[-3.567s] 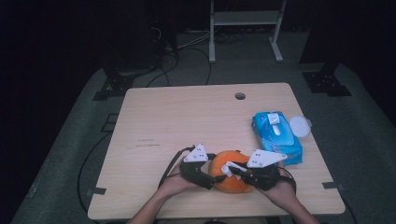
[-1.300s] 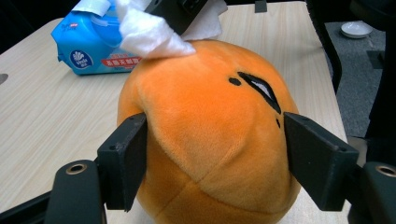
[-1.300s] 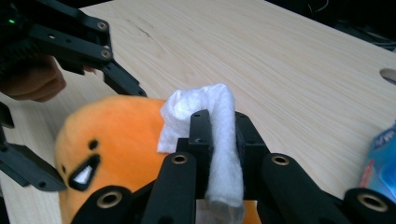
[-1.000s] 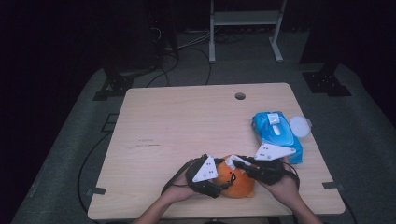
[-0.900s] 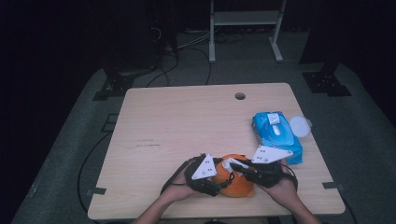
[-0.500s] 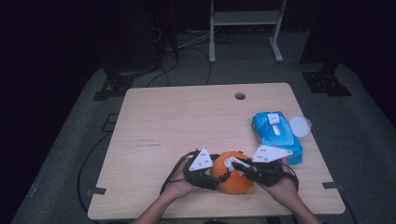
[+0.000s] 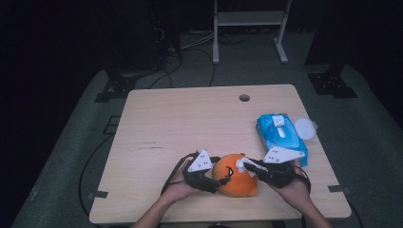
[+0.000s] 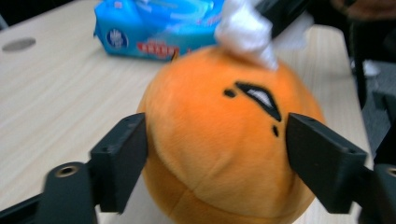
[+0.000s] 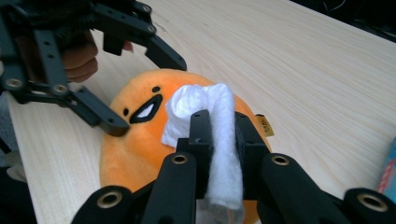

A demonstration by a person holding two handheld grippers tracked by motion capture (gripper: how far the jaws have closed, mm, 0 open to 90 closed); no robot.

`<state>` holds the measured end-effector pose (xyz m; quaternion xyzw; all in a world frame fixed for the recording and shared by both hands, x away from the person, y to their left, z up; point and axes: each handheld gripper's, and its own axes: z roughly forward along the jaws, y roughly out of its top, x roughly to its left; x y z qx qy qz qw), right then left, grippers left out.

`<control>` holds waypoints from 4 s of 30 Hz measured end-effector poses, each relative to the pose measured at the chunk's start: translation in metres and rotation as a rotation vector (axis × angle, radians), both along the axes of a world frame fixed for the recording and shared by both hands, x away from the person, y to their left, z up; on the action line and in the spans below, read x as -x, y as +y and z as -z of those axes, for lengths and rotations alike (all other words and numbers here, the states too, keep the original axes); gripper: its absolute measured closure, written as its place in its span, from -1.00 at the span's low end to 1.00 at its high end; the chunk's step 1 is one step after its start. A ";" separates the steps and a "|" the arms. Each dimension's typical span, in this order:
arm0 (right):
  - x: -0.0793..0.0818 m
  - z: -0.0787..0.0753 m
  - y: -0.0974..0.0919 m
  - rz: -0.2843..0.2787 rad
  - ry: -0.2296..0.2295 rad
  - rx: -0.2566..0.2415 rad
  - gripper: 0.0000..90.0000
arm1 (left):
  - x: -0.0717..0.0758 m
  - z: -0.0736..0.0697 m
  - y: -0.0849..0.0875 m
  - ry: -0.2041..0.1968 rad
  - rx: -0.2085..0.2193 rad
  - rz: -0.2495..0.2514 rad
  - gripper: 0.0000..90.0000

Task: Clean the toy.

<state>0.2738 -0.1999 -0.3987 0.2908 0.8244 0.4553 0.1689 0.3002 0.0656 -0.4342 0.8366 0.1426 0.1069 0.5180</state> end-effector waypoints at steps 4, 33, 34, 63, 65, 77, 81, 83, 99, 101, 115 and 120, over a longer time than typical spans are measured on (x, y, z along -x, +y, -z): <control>0.001 -0.002 0.005 -0.003 -0.008 0.002 0.77 | 0.003 -0.003 -0.005 -0.038 -0.011 0.019 -0.47; 0.003 0.003 0.011 -0.018 -0.032 0.045 0.77 | -0.006 -0.001 0.005 0.005 -0.006 0.020 -0.25; 0.003 0.003 0.011 -0.018 -0.032 0.045 0.77 | -0.007 -0.001 0.006 0.008 -0.014 0.018 -0.25; -0.009 0.011 -0.012 0.076 0.048 0.070 0.77 | -0.009 0.004 0.017 0.041 -0.006 -0.003 -0.28; -0.006 0.008 -0.009 0.068 0.037 0.061 0.77 | -0.006 0.004 0.014 0.037 -0.009 0.002 -0.28; -0.001 0.000 0.008 0.006 -0.001 0.049 0.77 | 0.006 0.003 0.001 0.011 -0.044 0.093 -0.31; -0.008 0.003 0.001 0.051 0.017 0.037 0.77 | 0.010 0.002 -0.006 -0.011 -0.068 0.116 -0.38; -0.008 0.004 0.002 0.047 0.015 0.039 0.77 | 0.012 0.003 -0.007 -0.037 -0.093 0.118 -0.43; -0.010 0.003 0.010 0.006 0.011 0.023 0.77 | -0.006 0.002 0.002 0.097 -0.005 0.050 -0.47; -0.008 0.000 0.019 -0.023 0.013 0.000 0.77 | 0.002 0.001 -0.005 0.051 -0.023 0.075 -0.46; -0.011 0.003 -0.004 0.034 0.016 0.020 0.77 | 0.008 0.001 -0.004 0.015 -0.058 0.104 -0.44; -0.004 0.006 -0.001 -0.008 0.029 0.017 0.77 | 0.000 -0.006 0.002 0.085 0.015 0.111 -0.66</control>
